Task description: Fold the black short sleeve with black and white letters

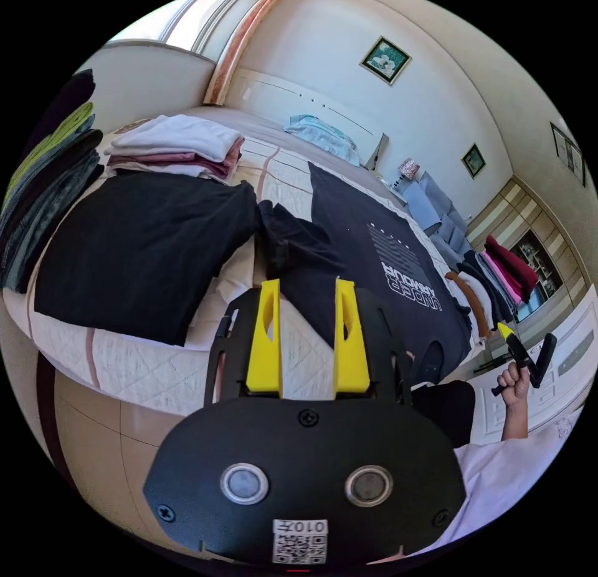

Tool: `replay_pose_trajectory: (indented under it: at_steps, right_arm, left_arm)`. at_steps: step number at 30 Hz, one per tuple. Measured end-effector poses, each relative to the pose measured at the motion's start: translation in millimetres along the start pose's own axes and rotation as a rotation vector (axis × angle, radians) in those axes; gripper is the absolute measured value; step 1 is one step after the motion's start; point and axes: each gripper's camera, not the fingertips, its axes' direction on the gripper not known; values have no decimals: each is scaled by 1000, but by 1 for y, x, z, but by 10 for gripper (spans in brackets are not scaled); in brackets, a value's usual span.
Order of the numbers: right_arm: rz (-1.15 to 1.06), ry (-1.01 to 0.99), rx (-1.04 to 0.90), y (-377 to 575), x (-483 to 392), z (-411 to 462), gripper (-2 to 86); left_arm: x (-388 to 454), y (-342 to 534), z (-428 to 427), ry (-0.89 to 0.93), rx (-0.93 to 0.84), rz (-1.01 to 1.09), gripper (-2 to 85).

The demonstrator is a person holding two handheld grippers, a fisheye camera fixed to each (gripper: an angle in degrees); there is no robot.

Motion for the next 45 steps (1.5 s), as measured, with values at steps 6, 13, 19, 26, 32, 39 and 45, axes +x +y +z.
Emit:
replay_pose_trajectory:
  at_steps: [6,13,19,26,32,39,45]
  right_arm:
    - [-141,67,-28,-6,-40,-2,123]
    - [-82,74,-34,2,-34,-7,136]
    - [-79,68,-33,4,-31,-7,143]
    - [-68,45,-16,-1,-24,-10,147]
    - [-40,46,-34,-11,-13,-5,147]
    - [-32,-11,-173,-38,0,41,142]
    - [-19,-147,-267,-90,12,114,134]
  left_arm:
    - [-33,-3,27,-38,30,-38,116]
    - [-44,5,55,-32,42,-54,91]
    - [-53,15,55,-20,161,-123,22]
    - [64,0,59,-160,177,338,4]
    - [226,71,158,-58,-120,916,36]
    - [219,146,169,9,-253,1019,130]
    - [119,179,138,-301,-244,871,135]
